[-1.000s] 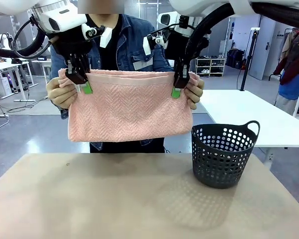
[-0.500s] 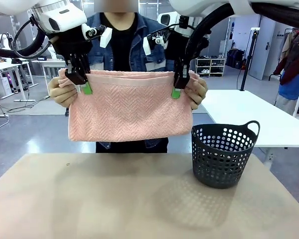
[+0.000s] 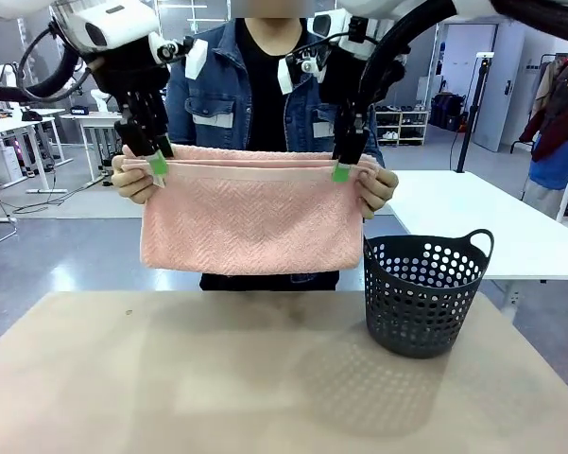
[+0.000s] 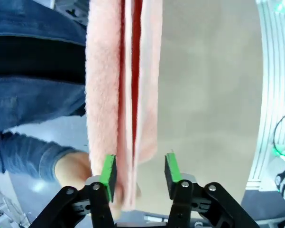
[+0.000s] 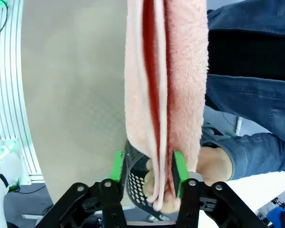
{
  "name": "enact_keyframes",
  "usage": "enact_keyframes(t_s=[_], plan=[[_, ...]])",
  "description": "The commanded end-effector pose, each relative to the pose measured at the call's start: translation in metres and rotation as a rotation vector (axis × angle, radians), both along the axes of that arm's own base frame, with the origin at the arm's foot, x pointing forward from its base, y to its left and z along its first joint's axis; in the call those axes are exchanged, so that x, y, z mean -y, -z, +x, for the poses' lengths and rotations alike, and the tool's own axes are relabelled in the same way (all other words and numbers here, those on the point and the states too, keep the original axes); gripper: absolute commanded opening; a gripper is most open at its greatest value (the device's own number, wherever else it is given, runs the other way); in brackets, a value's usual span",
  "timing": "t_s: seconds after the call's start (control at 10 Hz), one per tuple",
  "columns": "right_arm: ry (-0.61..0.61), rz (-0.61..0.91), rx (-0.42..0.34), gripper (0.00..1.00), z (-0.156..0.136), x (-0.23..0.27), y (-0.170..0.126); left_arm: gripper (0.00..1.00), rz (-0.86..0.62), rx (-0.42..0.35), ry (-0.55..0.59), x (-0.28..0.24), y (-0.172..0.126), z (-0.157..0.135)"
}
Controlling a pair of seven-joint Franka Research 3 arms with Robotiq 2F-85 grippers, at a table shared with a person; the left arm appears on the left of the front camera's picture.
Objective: Fold the towel.
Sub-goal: Release the end of the 100 cm Hotel Towel you were holding.
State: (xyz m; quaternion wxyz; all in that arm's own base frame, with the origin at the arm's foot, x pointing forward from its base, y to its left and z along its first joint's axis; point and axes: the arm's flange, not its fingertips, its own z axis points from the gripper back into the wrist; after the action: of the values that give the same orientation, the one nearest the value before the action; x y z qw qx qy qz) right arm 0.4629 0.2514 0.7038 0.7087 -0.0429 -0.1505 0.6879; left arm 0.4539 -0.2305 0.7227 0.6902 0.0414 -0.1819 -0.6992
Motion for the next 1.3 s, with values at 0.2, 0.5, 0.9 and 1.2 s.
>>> enact_keyframes(t_s=[0.2,0.5,0.9,1.2], plan=[[0.179,0.178,0.013,0.89,-0.031,0.067,-0.07,1.0,-0.174,-0.056,-0.311,-0.067,-0.058,-0.029],[0.521,0.332,0.116,1.0,-0.064,0.159,-0.102,1.0,-0.226,0.034,-0.745,-0.156,-0.089,-0.072],[0.789,0.566,0.174,1.0,-0.105,0.238,-0.097,1.0,-0.431,0.044,-0.962,-0.222,-0.081,-0.113],[0.832,0.577,0.168,1.0,-0.109,0.244,-0.097,1.0,-0.469,0.068,-0.998,-0.225,-0.081,-0.116]])
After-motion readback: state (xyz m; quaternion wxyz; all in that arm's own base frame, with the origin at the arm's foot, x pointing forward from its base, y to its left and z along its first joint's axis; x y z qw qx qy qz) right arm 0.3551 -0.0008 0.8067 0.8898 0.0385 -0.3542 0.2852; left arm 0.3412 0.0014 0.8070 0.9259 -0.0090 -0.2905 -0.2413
